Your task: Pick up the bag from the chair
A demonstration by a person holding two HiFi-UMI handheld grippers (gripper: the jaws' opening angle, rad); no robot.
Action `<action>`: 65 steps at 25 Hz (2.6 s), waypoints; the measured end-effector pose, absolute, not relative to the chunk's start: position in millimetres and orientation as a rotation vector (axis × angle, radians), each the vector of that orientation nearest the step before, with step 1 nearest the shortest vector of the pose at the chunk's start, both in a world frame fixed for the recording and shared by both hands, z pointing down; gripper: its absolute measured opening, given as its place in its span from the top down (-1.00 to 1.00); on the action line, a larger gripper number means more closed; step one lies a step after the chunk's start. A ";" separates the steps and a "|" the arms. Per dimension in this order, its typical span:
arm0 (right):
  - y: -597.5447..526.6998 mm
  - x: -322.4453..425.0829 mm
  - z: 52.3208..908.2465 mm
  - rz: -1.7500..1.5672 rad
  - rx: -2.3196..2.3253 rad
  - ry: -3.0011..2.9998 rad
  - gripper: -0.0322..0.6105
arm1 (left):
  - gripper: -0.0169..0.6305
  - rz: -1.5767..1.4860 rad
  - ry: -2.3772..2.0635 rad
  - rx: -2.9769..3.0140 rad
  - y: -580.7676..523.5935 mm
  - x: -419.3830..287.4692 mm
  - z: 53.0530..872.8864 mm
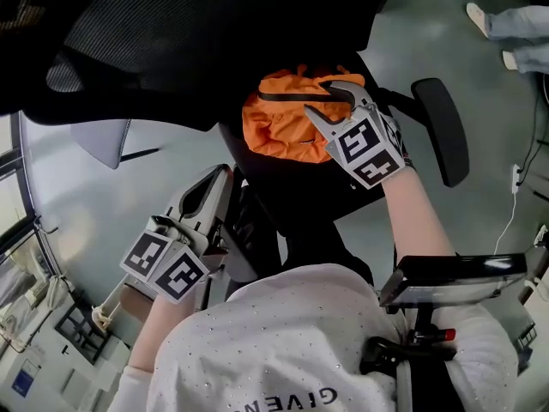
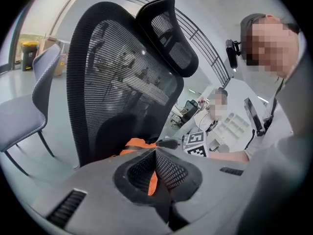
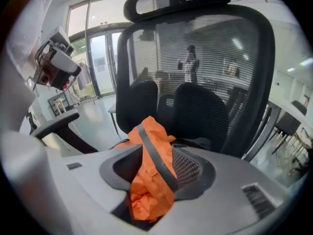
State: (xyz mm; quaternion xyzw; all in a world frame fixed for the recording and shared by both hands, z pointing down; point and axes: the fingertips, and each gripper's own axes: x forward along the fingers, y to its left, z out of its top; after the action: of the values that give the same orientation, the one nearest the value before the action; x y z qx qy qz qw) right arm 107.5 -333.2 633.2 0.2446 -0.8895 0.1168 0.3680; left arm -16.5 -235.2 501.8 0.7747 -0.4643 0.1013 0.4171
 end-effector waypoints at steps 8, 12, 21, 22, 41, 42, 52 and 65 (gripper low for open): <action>-322.8 115.2 710.5 0.353 0.487 -2.093 0.07 | 0.94 0.265 -1.169 1.946 -248.4 -17.4 513.3; -305.5 116.8 747.1 0.499 0.442 -2.005 0.07 | 0.94 0.250 -1.180 1.954 -248.6 -23.5 515.5; -288.6 113.7 804.7 0.478 0.430 -1.793 0.16 | 0.94 0.214 -1.208 1.968 -246.8 -36.7 523.3; -288.8 113.0 808.5 0.477 0.424 -1.776 0.16 | 0.94 0.202 -1.217 1.977 -248.0 -37.8 521.9; -273.8 104.1 836.5 0.886 0.317 -1.632 0.26 | 0.94 0.193 -1.220 2.010 -245.5 -34.6 526.4; -274.7 104.3 838.7 0.941 0.337 -1.614 0.23 | 0.94 0.193 -1.223 2.005 -245.6 -37.2 527.6; -264.1 107.9 838.7 1.295 0.598 -1.648 0.33 | 0.94 0.155 -1.229 1.995 -238.0 -40.7 524.5; -229.9 117.6 797.5 1.616 0.631 -1.748 0.72 | 0.94 0.047 -1.296 2.019 -216.8 -14.6 492.3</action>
State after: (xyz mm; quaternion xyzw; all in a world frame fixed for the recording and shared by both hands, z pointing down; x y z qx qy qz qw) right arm 117.6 -229.9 797.5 0.2414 -0.6692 0.6189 0.3329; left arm -14.6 -216.8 492.3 0.7841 -0.5035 0.0182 0.3624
